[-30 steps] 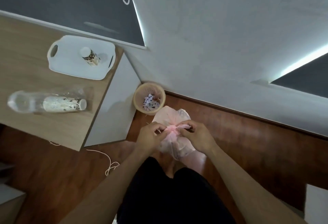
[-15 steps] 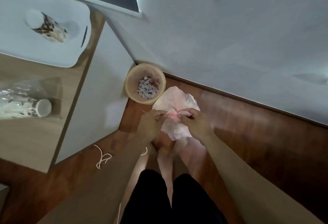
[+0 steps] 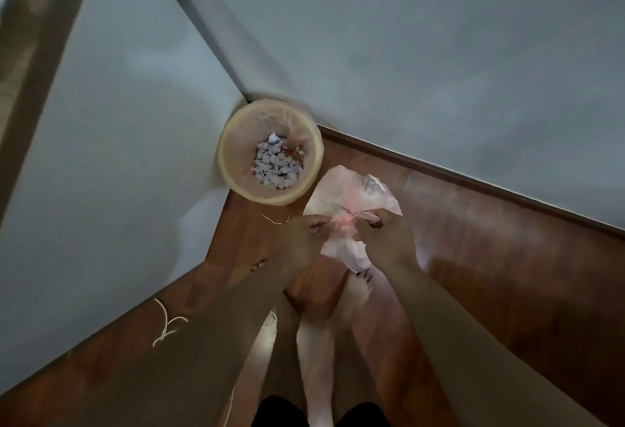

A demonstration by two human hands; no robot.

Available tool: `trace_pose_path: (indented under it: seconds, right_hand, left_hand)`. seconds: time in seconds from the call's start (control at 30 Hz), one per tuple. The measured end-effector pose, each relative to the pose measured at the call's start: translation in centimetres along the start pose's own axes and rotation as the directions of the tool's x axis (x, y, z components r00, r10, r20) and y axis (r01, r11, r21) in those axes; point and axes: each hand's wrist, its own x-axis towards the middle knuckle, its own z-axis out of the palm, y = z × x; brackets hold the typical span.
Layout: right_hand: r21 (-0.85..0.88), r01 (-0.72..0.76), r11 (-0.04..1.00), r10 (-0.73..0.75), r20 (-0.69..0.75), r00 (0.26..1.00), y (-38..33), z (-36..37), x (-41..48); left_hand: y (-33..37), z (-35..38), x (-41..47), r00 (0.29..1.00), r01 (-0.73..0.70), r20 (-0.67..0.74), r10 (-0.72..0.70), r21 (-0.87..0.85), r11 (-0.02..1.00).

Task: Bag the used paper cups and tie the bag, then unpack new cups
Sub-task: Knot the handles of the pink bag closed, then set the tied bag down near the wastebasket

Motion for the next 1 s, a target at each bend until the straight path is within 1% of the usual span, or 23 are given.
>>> trace_pose_path:
  seconds: [0.17, 0.3, 0.4, 0.5, 0.6, 0.67, 0.7, 0.83, 0.9, 1.0]
  right_hand:
    - [-0.048, -0.004, 0.999, 0.002, -0.035, 0.999, 1.7, 1.5, 2.1]
    - [-0.074, -0.021, 0.997, 0.017, -0.050, 0.999, 1.7, 1.8, 3.7]
    - [-0.090, 0.000, 0.996, -0.004, -0.046, 0.999, 0.7, 1.8, 4.7]
    - [-0.106, 0.111, 0.988, -0.111, 0.006, 0.994, -0.2, 1.7, 5.5]
    - [-0.111, 0.168, 0.980, -0.165, 0.035, 0.986, -0.7, 1.3, 5.5]
    - [-0.111, 0.165, 0.980, -0.159, 0.058, 0.986, -0.7, 1.0, 5.2]
    - [-0.106, 0.158, 0.982, -0.152, 0.070, 0.986, -0.5, 0.9, 4.9]
    - [-0.096, 0.165, 0.982, -0.155, 0.105, 0.982, 0.7, 1.2, 3.7]
    - [-0.090, 0.163, 0.983, -0.151, 0.125, 0.981, 1.5, 1.5, 3.1]
    - [-0.057, 0.123, 0.991, -0.113, 0.143, 0.983, 2.3, 1.8, 2.0]
  left_hand:
    - [-1.1, 1.4, 2.5, 0.998, 0.042, 0.046, -0.042, -0.004, 0.999]
    - [-1.1, 1.7, 4.5, 0.996, 0.076, 0.040, -0.075, -0.019, 0.997]
    - [-0.6, 1.3, 6.0, 0.997, 0.081, 0.005, -0.081, -0.052, 0.995]
    - [0.0, 0.3, 7.2, 0.993, 0.044, -0.104, -0.048, -0.046, 0.998]
    - [0.2, -0.5, 7.5, 0.978, 0.067, -0.185, -0.098, -0.165, 0.984]
    - [0.1, -1.1, 7.1, 0.974, 0.089, -0.181, -0.137, -0.251, 0.964]
    - [-0.2, -1.3, 6.8, 0.975, 0.090, -0.175, -0.140, -0.266, 0.960]
    - [-1.5, -1.6, 4.7, 0.981, 0.099, -0.153, -0.124, -0.163, 0.982]
    - [-2.1, -1.4, 3.8, 0.981, 0.118, -0.133, -0.141, -0.164, 0.979]
    - [-2.3, -1.0, 1.8, 0.984, 0.125, -0.109, -0.142, -0.145, 0.981]
